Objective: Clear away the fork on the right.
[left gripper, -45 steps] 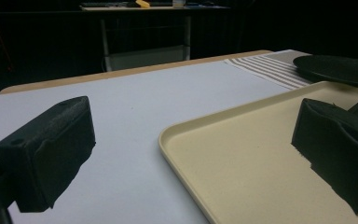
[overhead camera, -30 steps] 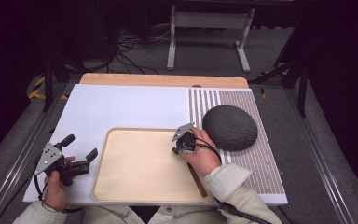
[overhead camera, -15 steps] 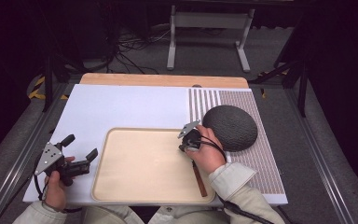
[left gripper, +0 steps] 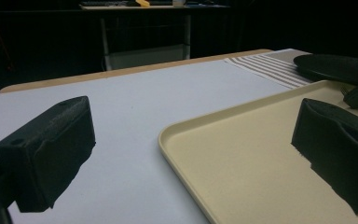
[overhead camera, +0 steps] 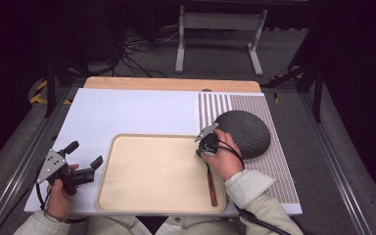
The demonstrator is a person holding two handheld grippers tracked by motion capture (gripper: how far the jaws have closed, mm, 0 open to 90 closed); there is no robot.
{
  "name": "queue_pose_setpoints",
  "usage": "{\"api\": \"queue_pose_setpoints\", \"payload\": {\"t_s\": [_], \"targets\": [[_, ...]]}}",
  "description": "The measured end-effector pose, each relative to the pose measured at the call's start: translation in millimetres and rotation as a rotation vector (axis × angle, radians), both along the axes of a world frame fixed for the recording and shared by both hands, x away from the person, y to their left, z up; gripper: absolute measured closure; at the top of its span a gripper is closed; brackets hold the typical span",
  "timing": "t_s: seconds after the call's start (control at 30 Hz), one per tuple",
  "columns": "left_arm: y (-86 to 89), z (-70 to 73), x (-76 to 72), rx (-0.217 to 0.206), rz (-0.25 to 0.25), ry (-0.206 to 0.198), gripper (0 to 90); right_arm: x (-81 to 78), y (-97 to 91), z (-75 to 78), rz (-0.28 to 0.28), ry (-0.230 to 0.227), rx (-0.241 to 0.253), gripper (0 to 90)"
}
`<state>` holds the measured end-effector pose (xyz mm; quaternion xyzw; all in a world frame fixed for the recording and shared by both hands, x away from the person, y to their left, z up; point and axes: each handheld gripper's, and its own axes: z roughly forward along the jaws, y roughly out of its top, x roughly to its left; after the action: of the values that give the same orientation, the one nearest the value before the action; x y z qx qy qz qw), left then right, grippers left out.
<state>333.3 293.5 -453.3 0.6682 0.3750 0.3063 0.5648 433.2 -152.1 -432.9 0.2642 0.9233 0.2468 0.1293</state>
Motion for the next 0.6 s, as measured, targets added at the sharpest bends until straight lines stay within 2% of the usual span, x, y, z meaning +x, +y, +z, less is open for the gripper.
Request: {"api": "queue_pose_setpoints", "payload": {"t_s": [0.6], "targets": [[0.1, -0.1, 0.0, 0.0, 0.0, 0.001, 0.0, 1.8, -14.4, 1.0, -0.05, 0.008, 0.001, 90.0]]}}
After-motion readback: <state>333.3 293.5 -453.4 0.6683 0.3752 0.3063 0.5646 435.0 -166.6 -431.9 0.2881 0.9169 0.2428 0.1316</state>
